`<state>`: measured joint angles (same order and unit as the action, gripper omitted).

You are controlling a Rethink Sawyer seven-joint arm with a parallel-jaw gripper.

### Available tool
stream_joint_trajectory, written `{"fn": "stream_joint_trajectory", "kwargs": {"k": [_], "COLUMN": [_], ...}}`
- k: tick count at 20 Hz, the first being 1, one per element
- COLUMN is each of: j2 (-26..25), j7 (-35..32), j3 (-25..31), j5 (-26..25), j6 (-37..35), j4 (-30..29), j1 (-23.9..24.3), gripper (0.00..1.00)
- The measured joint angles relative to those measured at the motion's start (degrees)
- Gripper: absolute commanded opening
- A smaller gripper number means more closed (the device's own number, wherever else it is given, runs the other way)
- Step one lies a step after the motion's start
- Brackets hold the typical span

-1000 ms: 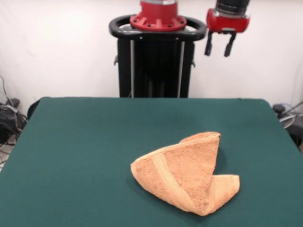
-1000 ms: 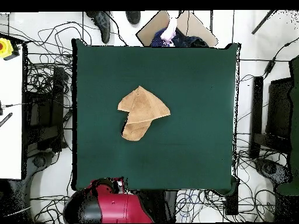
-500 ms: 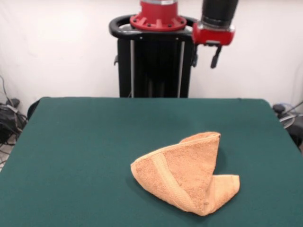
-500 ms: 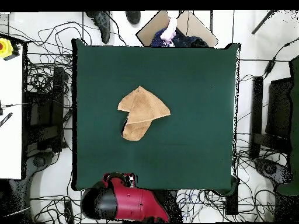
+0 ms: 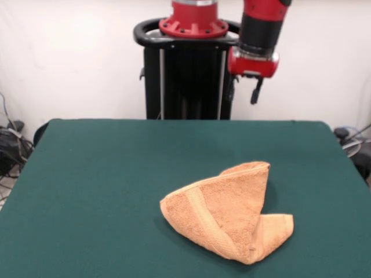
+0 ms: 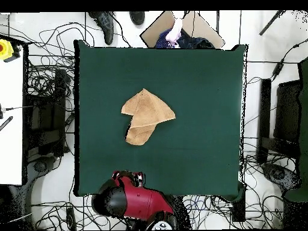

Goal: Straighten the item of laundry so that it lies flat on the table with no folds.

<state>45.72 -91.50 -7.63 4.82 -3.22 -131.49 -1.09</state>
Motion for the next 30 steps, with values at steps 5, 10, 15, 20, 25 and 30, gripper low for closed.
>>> {"fn": "stream_joint_trajectory", "kwargs": {"k": [5,10,15,20,25,30], "j2": [-4.9,-10.0,-14.1,-16.7,-16.1,-14.1], "j7": [-0.2,-1.4,-4.3,-7.7,-10.3,-11.7], "j3": [0.5,1.1,2.5,4.7,6.9,8.7], "j5": [2.8,5.9,8.1,9.4,10.1,10.3], "j6": [5.9,13.6,19.5,21.6,21.6,21.6], "j4": [0.8,1.2,1.3,1.3,1.3,1.2], "j1": [0.7,0.7,0.6,0.7,1.0,1.8], "gripper": [1.0,1.0,1.0,1.0,1.0,1.0]}}
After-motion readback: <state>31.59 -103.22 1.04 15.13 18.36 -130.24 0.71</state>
